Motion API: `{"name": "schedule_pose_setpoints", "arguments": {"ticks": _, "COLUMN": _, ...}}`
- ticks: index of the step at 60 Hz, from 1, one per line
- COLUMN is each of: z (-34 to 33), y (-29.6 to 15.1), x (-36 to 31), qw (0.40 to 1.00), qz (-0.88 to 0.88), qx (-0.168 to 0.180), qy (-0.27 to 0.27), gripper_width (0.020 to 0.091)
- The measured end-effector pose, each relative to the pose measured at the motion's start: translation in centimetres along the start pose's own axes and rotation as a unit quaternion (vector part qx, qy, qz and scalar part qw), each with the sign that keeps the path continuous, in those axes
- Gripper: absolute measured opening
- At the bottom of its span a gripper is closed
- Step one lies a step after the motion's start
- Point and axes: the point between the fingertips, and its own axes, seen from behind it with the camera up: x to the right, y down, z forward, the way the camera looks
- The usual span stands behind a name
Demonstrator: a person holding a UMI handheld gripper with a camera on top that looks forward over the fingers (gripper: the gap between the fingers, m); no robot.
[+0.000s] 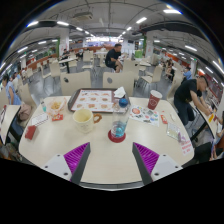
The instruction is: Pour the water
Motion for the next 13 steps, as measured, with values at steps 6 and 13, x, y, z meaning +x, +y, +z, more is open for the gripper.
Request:
{"name": "schedule_pose_setpoints", "arguments": {"ticks": 6, "z": -0.49, "y": 0.32, "x": 0.53, "qw": 1.000, "qz": -0.007, "qx": 0.001, "qy": 0.008, "gripper_width": 0.0846}}
{"name": "schedule_pose_setpoints", "arguments": {"ticks": 13, "z": -0.96, "y": 0.25, "x": 0.89, "qw": 1.000, "qz": -0.014, "qx": 0.000, "qy": 0.013, "gripper_width": 0.0853}}
